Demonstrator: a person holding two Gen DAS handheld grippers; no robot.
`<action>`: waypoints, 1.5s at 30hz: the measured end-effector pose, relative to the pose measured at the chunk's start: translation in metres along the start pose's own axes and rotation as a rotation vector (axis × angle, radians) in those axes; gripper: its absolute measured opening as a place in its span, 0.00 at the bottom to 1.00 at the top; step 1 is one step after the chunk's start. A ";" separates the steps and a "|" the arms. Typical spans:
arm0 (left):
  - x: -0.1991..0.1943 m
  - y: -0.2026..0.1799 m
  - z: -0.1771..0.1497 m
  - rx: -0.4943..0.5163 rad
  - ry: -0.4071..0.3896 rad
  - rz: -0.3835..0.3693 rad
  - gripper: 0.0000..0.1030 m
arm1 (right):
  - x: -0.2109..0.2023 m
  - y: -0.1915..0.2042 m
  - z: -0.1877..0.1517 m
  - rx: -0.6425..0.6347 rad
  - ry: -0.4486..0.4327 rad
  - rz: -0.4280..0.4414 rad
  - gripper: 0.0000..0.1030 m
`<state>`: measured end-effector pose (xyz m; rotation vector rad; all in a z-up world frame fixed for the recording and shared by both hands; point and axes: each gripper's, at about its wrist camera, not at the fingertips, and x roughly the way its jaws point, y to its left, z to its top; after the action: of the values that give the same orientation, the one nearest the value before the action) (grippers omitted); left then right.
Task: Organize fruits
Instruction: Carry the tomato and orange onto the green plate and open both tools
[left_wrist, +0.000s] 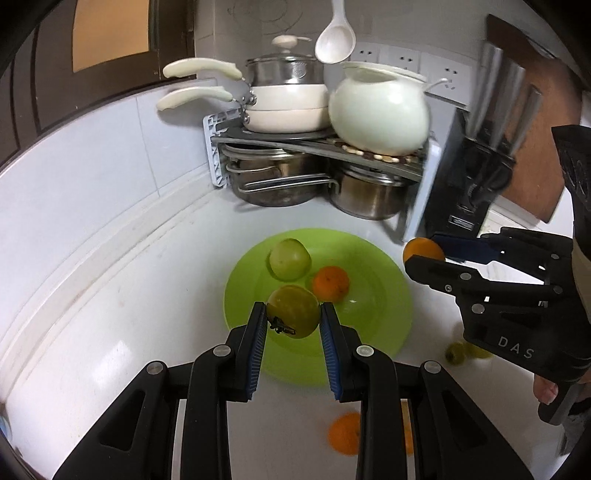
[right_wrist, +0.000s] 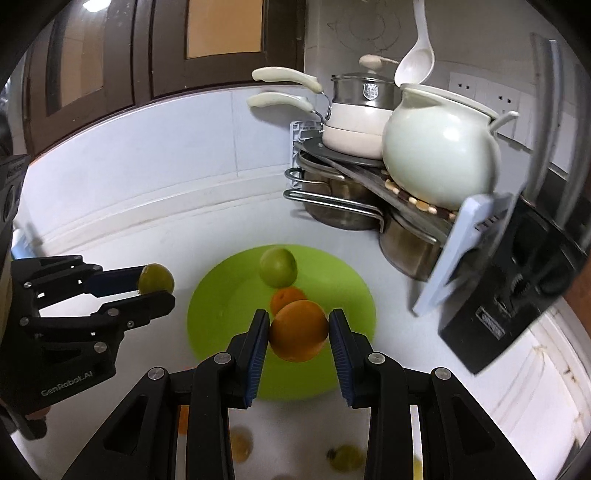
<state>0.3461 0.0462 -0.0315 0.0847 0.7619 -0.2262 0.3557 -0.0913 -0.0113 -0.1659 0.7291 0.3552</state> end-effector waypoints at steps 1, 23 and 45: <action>0.004 0.002 0.004 0.000 0.006 -0.006 0.29 | 0.003 -0.001 0.003 -0.001 0.004 0.003 0.34; 0.092 0.014 0.037 0.021 0.162 -0.048 0.29 | 0.098 -0.023 0.043 0.041 0.164 0.004 0.34; 0.057 0.008 0.033 0.009 0.083 -0.017 0.41 | 0.059 -0.024 0.034 0.041 0.085 -0.016 0.35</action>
<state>0.4102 0.0389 -0.0468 0.0965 0.8450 -0.2435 0.4268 -0.0887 -0.0254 -0.1487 0.8178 0.3194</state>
